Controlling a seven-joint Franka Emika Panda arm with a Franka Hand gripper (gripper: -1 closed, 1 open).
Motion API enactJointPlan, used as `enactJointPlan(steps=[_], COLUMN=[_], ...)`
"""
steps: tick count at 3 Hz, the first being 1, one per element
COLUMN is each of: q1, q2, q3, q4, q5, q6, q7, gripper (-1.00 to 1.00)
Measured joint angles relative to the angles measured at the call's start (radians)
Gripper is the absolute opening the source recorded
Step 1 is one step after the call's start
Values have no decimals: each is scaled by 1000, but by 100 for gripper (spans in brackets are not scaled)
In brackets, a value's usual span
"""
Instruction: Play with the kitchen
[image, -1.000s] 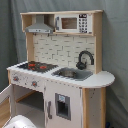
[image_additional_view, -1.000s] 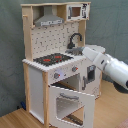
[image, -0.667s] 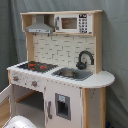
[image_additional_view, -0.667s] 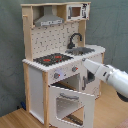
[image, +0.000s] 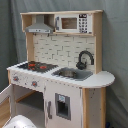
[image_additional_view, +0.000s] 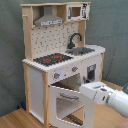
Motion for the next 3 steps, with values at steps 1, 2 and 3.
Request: enactJointPlan(steps=[1, 2, 3], q1=[-55, -116, -158], q2=[0, 0, 1], q3=[38, 57, 98], q4=[60, 93, 86], q5=[0, 0, 7], q6=[59, 141, 224], q7=[-2, -10, -10], gripper=[100, 100, 100])
